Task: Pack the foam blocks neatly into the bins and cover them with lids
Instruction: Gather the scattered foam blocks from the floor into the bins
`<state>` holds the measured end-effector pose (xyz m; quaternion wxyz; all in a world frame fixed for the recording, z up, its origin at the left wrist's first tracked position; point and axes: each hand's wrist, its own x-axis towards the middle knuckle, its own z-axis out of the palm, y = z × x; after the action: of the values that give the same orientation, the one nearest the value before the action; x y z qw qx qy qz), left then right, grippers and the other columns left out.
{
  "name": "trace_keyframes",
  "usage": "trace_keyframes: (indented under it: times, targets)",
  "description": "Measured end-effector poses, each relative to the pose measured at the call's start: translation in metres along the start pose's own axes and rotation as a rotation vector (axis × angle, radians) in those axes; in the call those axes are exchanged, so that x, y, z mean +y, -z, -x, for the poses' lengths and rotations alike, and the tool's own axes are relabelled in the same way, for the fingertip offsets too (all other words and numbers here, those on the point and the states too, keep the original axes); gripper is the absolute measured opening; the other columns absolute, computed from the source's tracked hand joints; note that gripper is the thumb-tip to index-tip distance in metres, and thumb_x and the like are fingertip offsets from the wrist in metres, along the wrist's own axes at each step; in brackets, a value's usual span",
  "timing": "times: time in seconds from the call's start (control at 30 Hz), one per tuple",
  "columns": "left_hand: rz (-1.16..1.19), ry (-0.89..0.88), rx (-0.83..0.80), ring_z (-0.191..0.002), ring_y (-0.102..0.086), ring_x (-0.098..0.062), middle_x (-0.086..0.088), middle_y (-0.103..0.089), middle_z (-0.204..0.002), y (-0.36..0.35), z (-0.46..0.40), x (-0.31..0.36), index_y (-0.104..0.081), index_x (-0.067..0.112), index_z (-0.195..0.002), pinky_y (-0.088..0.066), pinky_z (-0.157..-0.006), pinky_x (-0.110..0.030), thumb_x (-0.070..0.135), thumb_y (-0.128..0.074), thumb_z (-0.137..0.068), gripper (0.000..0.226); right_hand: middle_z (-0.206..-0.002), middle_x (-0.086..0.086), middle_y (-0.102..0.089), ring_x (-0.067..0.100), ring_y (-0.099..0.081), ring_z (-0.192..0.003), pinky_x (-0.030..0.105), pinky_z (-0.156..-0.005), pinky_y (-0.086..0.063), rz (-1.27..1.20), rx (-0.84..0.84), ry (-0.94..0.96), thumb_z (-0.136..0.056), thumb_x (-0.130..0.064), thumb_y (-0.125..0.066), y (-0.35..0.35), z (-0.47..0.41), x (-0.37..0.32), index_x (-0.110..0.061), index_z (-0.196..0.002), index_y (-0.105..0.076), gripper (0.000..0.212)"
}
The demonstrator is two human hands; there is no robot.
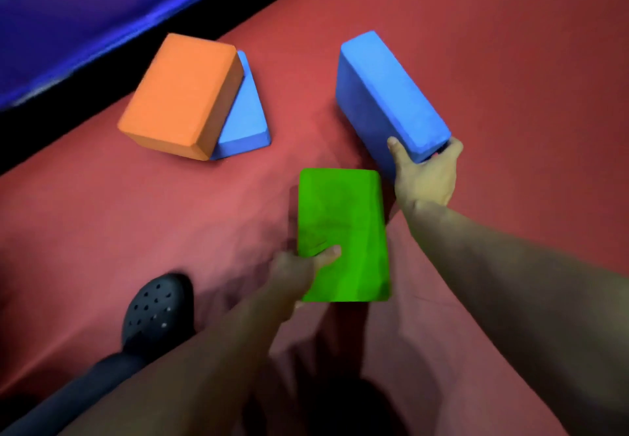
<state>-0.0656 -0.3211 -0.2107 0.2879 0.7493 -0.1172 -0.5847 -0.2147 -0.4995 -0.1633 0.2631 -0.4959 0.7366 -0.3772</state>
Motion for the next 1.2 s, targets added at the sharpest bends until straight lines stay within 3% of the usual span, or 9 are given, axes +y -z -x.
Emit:
trace_keyframes:
  times: [0.17,0.27,0.4,0.47,0.63,0.87,1.03,1.1,1.2]
  targets:
    - [0.018,-0.097,0.048,-0.067,-0.073,-0.008,-0.002,-0.078,-0.095,0.094,0.093,0.068,-0.075,0.008,-0.097,-0.059,-0.058,-0.024,0.046,-0.085,-0.073,0.046,-0.127,0.002,-0.065,0.023,-0.064,-0.115,0.041,-0.096,-0.051,-0.095,-0.060,0.081,-0.068,-0.057,-0.082,0.044,0.046,-0.077,-0.018,-0.131,-0.046,0.082]
    - [0.049,-0.146,0.177,-0.069,-0.068,-0.008,0.006,-0.074,-0.083,0.154,0.158,0.106,-0.071,0.013,-0.089,-0.056,-0.060,-0.024,0.057,-0.081,-0.073,0.048,-0.127,0.003,-0.066,0.023,-0.064,-0.116,0.041,-0.097,-0.051,-0.157,-0.101,0.140,-0.069,-0.055,-0.084,0.068,0.092,-0.142,-0.019,-0.132,-0.047,0.082]
    - [0.162,-0.232,0.260,-0.082,-0.068,-0.017,0.002,-0.075,-0.095,0.228,0.252,0.132,-0.071,0.015,-0.102,-0.058,-0.078,-0.046,0.061,-0.082,-0.069,0.058,-0.123,0.004,-0.066,0.024,-0.066,-0.110,0.036,-0.091,-0.051,-0.252,-0.181,0.194,-0.070,-0.052,-0.086,0.096,0.168,-0.223,-0.015,-0.131,-0.048,0.081]
    - [0.213,-0.274,0.316,-0.089,-0.070,-0.018,0.002,-0.076,-0.102,0.274,0.302,0.126,-0.071,0.017,-0.107,-0.060,-0.077,-0.046,0.061,-0.083,-0.068,0.060,-0.121,0.003,-0.065,0.023,-0.066,-0.107,0.031,-0.086,-0.047,-0.285,-0.257,0.209,-0.072,-0.050,-0.086,0.112,0.218,-0.259,-0.014,-0.129,-0.048,0.078]
    - [0.342,-0.297,0.443,-0.089,-0.075,-0.022,-0.001,-0.077,-0.106,0.402,0.391,0.059,-0.069,0.017,-0.111,-0.061,-0.074,-0.046,0.071,-0.084,-0.058,0.077,-0.109,0.000,-0.062,0.026,-0.063,-0.104,0.035,-0.084,-0.044,-0.272,-0.402,0.281,-0.073,-0.056,-0.083,0.132,0.341,-0.322,-0.014,-0.125,-0.048,0.075]
    - [0.707,-0.218,0.688,-0.080,-0.070,-0.022,-0.004,-0.073,-0.100,0.560,0.472,-0.083,-0.063,0.022,-0.109,-0.060,-0.065,-0.041,0.069,-0.070,-0.077,0.057,-0.119,0.006,-0.066,0.029,-0.062,-0.111,0.037,-0.085,-0.044,-0.167,-0.688,0.386,-0.071,-0.060,-0.082,0.083,0.510,-0.372,-0.013,-0.125,-0.049,0.079]
    - [0.939,-0.030,0.720,-0.079,-0.060,-0.022,-0.011,-0.061,-0.092,0.626,0.488,-0.168,-0.054,0.014,-0.093,-0.055,-0.040,-0.043,0.057,-0.057,-0.094,0.043,-0.117,0.008,-0.067,0.031,-0.064,-0.112,0.037,-0.085,-0.048,-0.046,-0.880,0.381,-0.068,-0.065,-0.082,0.037,0.605,-0.386,-0.011,-0.120,-0.053,0.080]
    - [1.058,0.020,0.707,-0.098,-0.062,-0.028,-0.014,-0.057,-0.109,0.637,0.476,-0.192,-0.052,0.011,-0.100,-0.062,-0.066,-0.048,0.051,-0.058,-0.097,0.040,-0.122,0.011,-0.066,0.033,-0.062,-0.116,0.038,-0.088,-0.048,0.014,-0.950,0.335,-0.068,-0.067,-0.081,0.022,0.632,-0.384,-0.010,-0.123,-0.053,0.084]
    - [1.211,0.057,0.684,-0.129,-0.052,-0.032,-0.017,-0.049,-0.138,0.642,0.451,-0.221,-0.049,0.012,-0.124,-0.051,-0.098,-0.052,0.045,-0.058,-0.099,0.043,-0.131,0.013,-0.063,0.033,-0.061,-0.120,0.036,-0.091,-0.048,0.114,-1.009,0.212,-0.068,-0.070,-0.079,-0.004,0.660,-0.371,-0.007,-0.133,-0.053,0.094]
